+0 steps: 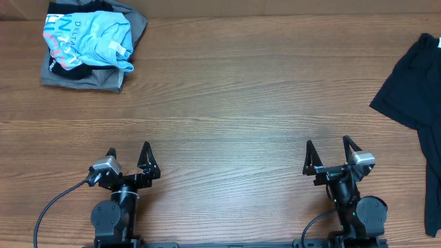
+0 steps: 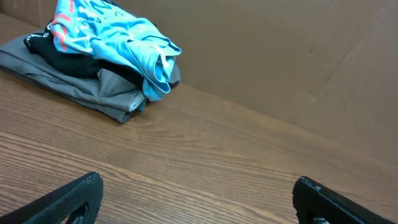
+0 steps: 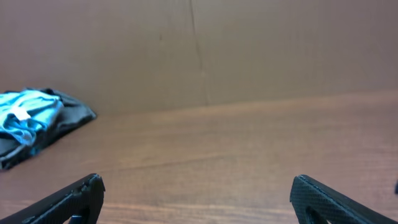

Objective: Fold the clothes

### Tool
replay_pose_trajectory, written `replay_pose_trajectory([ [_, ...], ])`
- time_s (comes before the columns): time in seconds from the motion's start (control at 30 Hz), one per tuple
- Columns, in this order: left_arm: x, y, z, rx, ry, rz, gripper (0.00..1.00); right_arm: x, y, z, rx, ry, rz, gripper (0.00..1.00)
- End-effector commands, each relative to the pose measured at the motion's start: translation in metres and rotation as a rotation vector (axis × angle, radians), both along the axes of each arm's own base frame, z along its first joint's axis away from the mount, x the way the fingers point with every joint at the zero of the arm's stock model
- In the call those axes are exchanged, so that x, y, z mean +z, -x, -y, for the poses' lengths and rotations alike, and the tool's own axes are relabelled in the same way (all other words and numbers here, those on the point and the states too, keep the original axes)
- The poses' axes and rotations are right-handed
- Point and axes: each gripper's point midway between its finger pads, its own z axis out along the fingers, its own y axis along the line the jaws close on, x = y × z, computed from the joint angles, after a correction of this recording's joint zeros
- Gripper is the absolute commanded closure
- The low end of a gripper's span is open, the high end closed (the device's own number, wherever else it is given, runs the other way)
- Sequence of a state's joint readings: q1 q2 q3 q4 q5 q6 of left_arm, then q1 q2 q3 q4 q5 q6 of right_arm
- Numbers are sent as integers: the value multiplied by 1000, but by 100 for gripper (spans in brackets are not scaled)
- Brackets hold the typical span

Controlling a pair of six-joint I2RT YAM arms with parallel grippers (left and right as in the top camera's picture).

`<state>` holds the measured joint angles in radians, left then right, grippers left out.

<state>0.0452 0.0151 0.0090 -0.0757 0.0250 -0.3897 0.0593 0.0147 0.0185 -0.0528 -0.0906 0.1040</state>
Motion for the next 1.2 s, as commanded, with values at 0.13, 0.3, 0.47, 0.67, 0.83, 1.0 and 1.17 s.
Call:
replay_pose_trajectory([
  [0.13,0,0,1,-4,-16,5,0,12,40,-83,545,-191,-30,0],
  [0.3,0,0,1,-5,-16,5,0,7,53,-97,659,-269,-107,0],
  [0.47,0,0,1,-5,-16,5,0,21,54,-97,667,-275,-53,0],
  [0.67,0,0,1,-5,-16,5,0,85,50,-75,532,-278,159,0],
  [0.83,0,0,1,-5,-16,5,0,124,33,-44,311,-219,194,0],
  [1.0,0,0,1,-5,-16,5,0,133,-26,7,-48,-58,-5,0],
  [1.17,0,0,1,-5,-16,5,0,116,-94,57,-288,71,-306,0],
])
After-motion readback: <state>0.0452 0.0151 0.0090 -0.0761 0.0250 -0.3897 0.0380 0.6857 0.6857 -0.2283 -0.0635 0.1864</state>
